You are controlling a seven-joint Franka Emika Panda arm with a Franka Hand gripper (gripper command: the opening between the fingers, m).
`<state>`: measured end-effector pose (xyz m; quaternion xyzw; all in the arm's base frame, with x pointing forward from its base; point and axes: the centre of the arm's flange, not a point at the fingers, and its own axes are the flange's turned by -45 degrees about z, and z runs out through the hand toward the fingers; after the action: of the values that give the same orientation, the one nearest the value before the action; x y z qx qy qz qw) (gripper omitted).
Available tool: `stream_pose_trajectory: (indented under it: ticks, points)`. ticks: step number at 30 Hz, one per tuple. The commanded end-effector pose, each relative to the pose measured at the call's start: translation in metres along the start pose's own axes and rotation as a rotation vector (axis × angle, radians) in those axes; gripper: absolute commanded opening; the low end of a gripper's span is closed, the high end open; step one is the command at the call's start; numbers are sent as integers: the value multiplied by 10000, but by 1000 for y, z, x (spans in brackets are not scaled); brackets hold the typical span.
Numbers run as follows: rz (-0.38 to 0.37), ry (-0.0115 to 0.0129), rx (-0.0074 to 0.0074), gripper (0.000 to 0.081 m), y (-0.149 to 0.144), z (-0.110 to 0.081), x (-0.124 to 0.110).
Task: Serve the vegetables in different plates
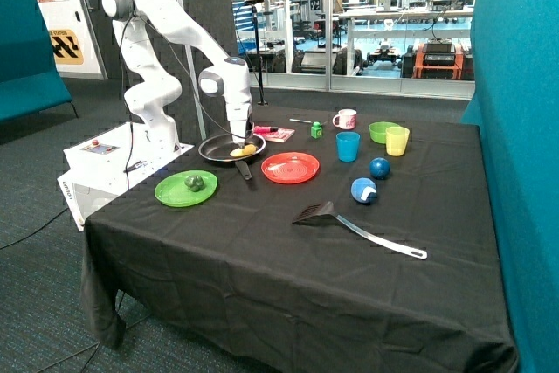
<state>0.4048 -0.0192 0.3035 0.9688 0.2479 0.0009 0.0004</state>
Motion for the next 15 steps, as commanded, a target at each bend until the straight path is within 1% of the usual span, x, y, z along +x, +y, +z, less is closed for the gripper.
stream_pose_trajectory:
  ticks: [1, 10, 15]
  points:
    - [24, -14, 13, 525, 1, 4, 6]
    - [184, -14, 13, 522, 10, 8, 7]
    - [207, -14, 13, 519, 11, 14, 8]
